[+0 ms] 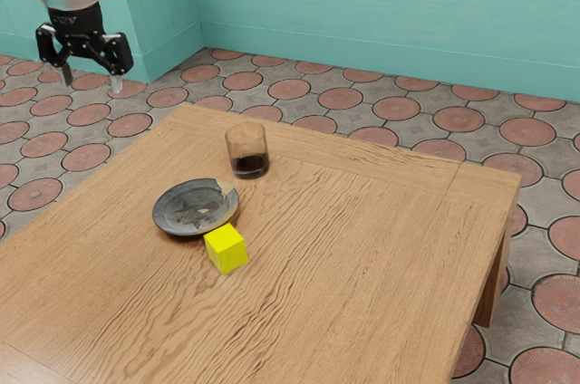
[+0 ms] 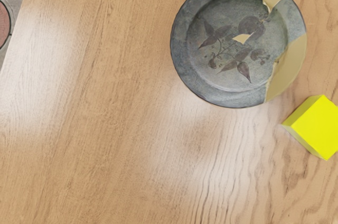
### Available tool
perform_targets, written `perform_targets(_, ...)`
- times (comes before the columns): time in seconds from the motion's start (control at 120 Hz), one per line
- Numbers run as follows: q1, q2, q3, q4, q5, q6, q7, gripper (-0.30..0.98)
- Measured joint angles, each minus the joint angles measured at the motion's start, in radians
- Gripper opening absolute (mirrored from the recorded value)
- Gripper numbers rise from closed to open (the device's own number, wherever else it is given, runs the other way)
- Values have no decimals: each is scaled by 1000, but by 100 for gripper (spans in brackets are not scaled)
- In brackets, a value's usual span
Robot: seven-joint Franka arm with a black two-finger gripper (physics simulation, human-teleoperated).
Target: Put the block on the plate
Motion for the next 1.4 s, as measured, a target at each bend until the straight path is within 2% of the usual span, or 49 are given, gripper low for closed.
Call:
perform_targets(0.075,-26,1,-1,0,2,2,-16,69)
perform_targets(0.217,-14,7,-36,-9,3,9,-42,69)
perform_targets(0.383,-48,18,-48,-206,1,117,-66,69)
perform_targets(0.717,-160,52,-88,-464,-138,338,-184,69)
perform_targets(0.883,-197,133,-93,-473,-157,451,-242,69)
perform_targets(1.008,-143,180,-93,-474,-159,503,-254,69)
perform_targets(1.4,-131,273,-94,-471,-148,590,-111,69)
